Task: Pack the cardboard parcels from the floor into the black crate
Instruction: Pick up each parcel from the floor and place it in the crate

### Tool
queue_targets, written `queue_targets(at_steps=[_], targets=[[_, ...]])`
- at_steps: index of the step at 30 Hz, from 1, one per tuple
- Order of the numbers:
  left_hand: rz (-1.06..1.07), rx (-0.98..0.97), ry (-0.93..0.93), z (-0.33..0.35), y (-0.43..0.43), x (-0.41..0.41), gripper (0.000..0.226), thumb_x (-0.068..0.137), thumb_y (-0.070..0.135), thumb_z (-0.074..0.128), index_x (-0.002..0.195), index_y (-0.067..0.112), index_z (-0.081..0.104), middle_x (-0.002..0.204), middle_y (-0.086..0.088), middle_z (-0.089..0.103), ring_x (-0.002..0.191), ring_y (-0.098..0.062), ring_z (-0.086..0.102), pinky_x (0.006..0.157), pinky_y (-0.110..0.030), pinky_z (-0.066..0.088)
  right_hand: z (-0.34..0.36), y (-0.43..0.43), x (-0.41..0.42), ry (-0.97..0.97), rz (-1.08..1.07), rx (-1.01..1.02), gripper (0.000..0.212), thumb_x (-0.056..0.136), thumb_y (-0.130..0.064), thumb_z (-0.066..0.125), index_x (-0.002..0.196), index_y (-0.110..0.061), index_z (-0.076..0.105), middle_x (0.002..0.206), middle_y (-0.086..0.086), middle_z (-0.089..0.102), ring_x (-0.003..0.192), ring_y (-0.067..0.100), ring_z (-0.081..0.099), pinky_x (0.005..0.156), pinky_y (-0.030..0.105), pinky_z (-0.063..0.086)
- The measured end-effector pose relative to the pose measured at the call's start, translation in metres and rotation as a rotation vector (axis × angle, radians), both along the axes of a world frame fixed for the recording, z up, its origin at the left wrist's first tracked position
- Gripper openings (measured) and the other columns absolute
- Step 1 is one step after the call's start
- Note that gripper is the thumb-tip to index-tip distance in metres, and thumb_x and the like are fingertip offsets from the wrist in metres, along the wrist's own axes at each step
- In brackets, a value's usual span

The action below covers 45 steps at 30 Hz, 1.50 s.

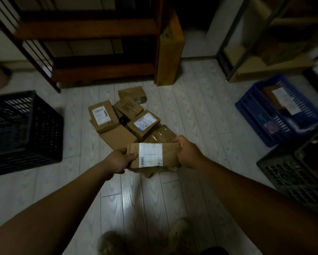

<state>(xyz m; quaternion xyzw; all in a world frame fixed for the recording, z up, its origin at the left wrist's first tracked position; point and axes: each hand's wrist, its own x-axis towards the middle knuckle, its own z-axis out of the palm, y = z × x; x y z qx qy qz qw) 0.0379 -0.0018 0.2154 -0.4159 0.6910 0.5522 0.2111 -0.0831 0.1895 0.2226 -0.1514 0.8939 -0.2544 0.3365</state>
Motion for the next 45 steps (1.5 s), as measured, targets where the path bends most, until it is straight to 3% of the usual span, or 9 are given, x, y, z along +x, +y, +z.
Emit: queue_targets(at_steps=[6,9,12,16,19,23,27,34,45], targets=[[0.029,-0.104,0.163,0.156,-0.026,0.008,0.038,0.094,0.031,0.051,0.127,0.013,0.052,0.105,-0.006,0.063,0.089,-0.022,0.061,0.070,-0.028,0.048,0.155,-0.029,0.008,0.020,-0.143,-0.146,0.048,0.090,-0.020,0.058,0.135,-0.016,0.042,0.127,0.008,0.056,0.111,0.027,0.056,0.090,0.033,0.046],[0.089,-0.167,0.210,0.223,-0.040,0.011,0.044,0.094,0.033,0.051,0.133,0.013,0.046,0.101,-0.003,0.062,0.081,-0.014,0.060,0.065,-0.025,0.047,0.222,-0.047,0.012,0.006,-0.108,-0.230,0.045,0.089,-0.012,0.058,0.132,-0.020,0.044,0.123,0.002,0.056,0.105,0.017,0.054,0.092,0.031,0.047],[0.157,-0.243,0.267,0.284,-0.056,0.021,0.043,0.096,0.030,0.048,0.135,0.014,0.044,0.103,-0.003,0.061,0.082,-0.014,0.060,0.063,-0.024,0.045,0.280,-0.071,0.017,0.028,-0.010,-0.342,0.049,0.088,-0.005,0.058,0.131,-0.022,0.042,0.125,0.000,0.055,0.114,0.016,0.054,0.091,0.026,0.044],[0.244,-0.315,0.353,0.346,-0.087,0.051,0.046,0.093,0.020,0.054,0.137,0.021,0.041,0.117,-0.005,0.061,0.092,-0.017,0.061,0.070,-0.029,0.049,0.344,-0.112,0.033,0.127,0.102,-0.408,0.078,0.090,-0.011,0.062,0.151,-0.021,0.015,0.141,-0.001,0.042,0.129,0.016,0.042,0.104,0.029,0.036],[0.279,-0.402,0.428,0.386,-0.117,0.080,0.058,0.090,0.015,0.057,0.142,0.020,0.032,0.118,-0.003,0.056,0.094,-0.020,0.060,0.071,-0.031,0.050,0.379,-0.151,0.050,0.172,0.146,-0.463,0.086,0.090,-0.015,0.063,0.153,-0.028,0.005,0.152,0.002,0.032,0.137,0.021,0.036,0.108,0.033,0.034],[0.392,-0.466,0.504,0.423,-0.169,0.131,0.069,0.086,0.010,0.062,0.144,0.019,0.027,0.120,-0.007,0.055,0.093,-0.020,0.060,0.085,-0.039,0.053,0.406,-0.216,0.088,0.190,0.225,-0.538,0.086,0.090,-0.015,0.063,0.152,-0.033,0.006,0.151,0.000,0.032,0.136,0.020,0.038,0.102,0.028,0.036],[0.446,-0.498,0.542,0.441,-0.239,0.191,0.066,0.086,0.009,0.062,0.142,0.022,0.031,0.123,-0.011,0.057,0.094,-0.024,0.062,0.080,-0.041,0.053,0.418,-0.294,0.139,0.178,0.270,-0.569,0.093,0.085,-0.018,0.069,0.151,-0.035,0.006,0.150,0.000,0.035,0.133,0.020,0.041,0.105,0.034,0.041],[0.361,-0.521,0.499,0.467,-0.353,0.275,0.059,0.091,0.015,0.057,0.143,0.024,0.030,0.125,-0.009,0.055,0.102,-0.023,0.059,0.086,-0.039,0.053,0.425,-0.405,0.213,0.173,0.448,-0.527,0.105,0.077,-0.017,0.077,0.153,-0.028,0.007,0.156,-0.005,0.013,0.141,0.016,0.023,0.100,0.018,0.022],[0.306,-0.450,0.388,0.441,-0.489,0.271,0.070,0.088,0.012,0.059,0.147,0.025,0.023,0.138,-0.010,0.048,0.118,-0.026,0.052,0.100,-0.044,0.046,0.397,-0.544,0.208,0.252,0.530,-0.404,0.099,0.078,-0.025,0.075,0.152,-0.025,0.010,0.156,-0.009,0.010,0.140,0.020,0.027,0.108,0.030,0.030]])
